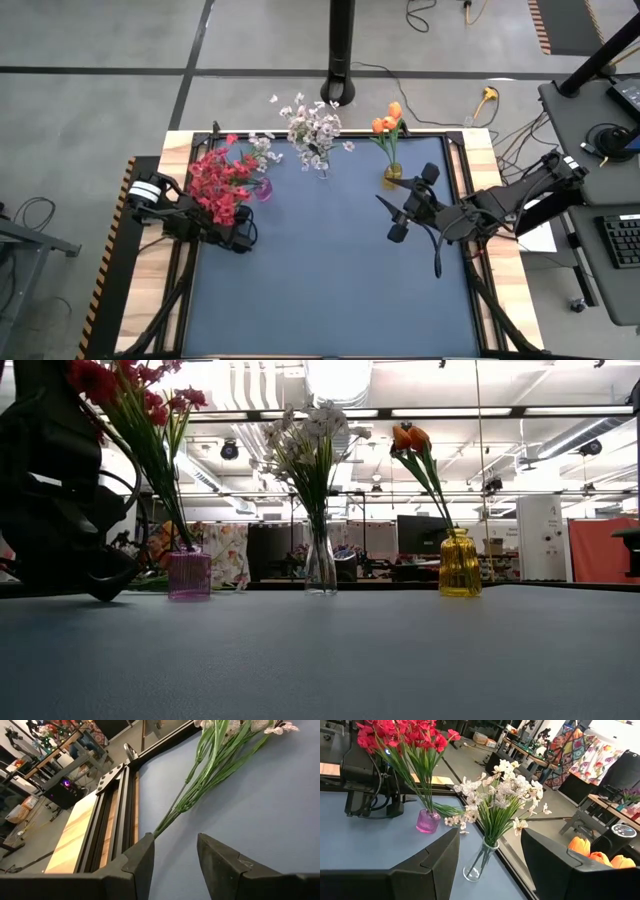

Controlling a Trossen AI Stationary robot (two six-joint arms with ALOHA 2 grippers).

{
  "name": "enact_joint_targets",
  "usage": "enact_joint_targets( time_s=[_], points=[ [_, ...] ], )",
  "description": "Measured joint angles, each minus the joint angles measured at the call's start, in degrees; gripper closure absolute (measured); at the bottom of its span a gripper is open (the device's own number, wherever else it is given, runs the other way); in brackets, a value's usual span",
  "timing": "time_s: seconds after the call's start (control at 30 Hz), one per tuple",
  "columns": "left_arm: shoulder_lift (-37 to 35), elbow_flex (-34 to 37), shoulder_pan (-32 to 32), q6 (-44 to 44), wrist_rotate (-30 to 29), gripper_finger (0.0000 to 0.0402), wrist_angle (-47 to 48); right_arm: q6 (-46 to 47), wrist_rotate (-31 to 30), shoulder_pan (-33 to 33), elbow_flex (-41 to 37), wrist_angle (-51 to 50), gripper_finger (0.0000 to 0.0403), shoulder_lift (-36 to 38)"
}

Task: Sort flowers into vase by color
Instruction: Adjust the purple vase

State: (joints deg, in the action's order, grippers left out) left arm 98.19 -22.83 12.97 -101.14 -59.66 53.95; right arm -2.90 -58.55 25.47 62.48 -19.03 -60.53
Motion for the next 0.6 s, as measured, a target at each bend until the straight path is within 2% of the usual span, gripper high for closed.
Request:
enact_joint_targets(
  time_s=[0.2, 0.37, 0.6],
  points=[
    [0.0, -0.02, -0.13, 0.06, 0.02, 0.0268, -0.04, -0.15, -0.01, 0.0, 0.0, 0.02, 0.0197, 0.0],
    [-0.06, -1.58, -0.15, 2.95, 2.39, 0.0269, 0.71, -0.19, -0.01, 0.0, 0.0, 0.07, 0.0197, 0.0],
    [-0.26, -5.89, -0.02, 5.14, 6.88, 0.0269, 6.67, -0.17, -0.01, 0.0, 0.0, 0.04, 0.0197, 0.0]
  ],
)
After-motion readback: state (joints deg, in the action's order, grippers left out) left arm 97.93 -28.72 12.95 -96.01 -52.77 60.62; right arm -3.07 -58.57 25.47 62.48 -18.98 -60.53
